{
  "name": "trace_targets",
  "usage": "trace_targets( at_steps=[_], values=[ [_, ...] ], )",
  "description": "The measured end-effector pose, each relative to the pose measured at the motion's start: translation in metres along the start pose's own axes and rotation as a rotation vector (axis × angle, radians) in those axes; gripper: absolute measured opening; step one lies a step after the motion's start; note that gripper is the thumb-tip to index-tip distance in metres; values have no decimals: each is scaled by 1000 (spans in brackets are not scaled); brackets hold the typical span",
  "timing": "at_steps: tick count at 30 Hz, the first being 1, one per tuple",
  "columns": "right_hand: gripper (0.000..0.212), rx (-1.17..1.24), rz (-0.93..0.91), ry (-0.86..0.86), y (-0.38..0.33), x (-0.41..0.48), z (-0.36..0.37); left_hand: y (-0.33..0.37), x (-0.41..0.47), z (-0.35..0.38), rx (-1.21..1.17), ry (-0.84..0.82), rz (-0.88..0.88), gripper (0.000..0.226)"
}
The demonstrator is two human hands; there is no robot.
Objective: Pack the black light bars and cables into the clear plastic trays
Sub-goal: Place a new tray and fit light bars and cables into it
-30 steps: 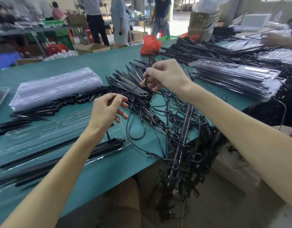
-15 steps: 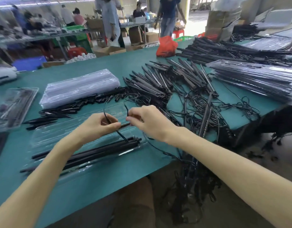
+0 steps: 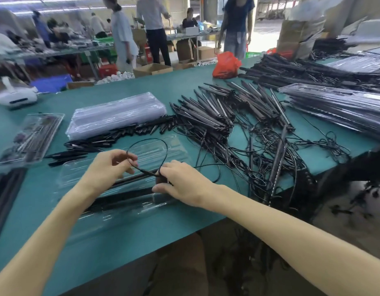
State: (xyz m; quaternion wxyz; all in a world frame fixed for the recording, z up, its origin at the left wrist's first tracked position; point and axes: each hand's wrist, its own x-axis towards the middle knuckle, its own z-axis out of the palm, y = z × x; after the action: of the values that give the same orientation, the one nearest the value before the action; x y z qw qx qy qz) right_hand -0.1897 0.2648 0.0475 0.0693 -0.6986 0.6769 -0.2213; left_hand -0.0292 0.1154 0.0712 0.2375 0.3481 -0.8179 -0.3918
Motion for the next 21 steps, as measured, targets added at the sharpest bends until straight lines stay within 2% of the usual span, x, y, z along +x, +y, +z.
trace_targets(
  at_steps=[2,5,9,11,13,17,21],
  values=[
    [32,-15,24,13,2,-5,-2,5,2,-1,-12,89,51,18],
    [26,87,100,36,9,-11,-12,13,5,-1,-20,263,145,23],
    [24,163,209,212,23,-10,-40,21,4,2,16,673,320,23],
    [23,165,270,306,33,-9,-59,22,3,8,66,765,382,24],
    [22,157,337,391,47,-8,-79,19,5,20,121,694,390,25],
    [17,135,473,519,78,-5,-108,16,6,63,205,330,324,24],
    [14,36,662,481,112,-2,-121,18,17,102,284,141,330,28]
  ],
)
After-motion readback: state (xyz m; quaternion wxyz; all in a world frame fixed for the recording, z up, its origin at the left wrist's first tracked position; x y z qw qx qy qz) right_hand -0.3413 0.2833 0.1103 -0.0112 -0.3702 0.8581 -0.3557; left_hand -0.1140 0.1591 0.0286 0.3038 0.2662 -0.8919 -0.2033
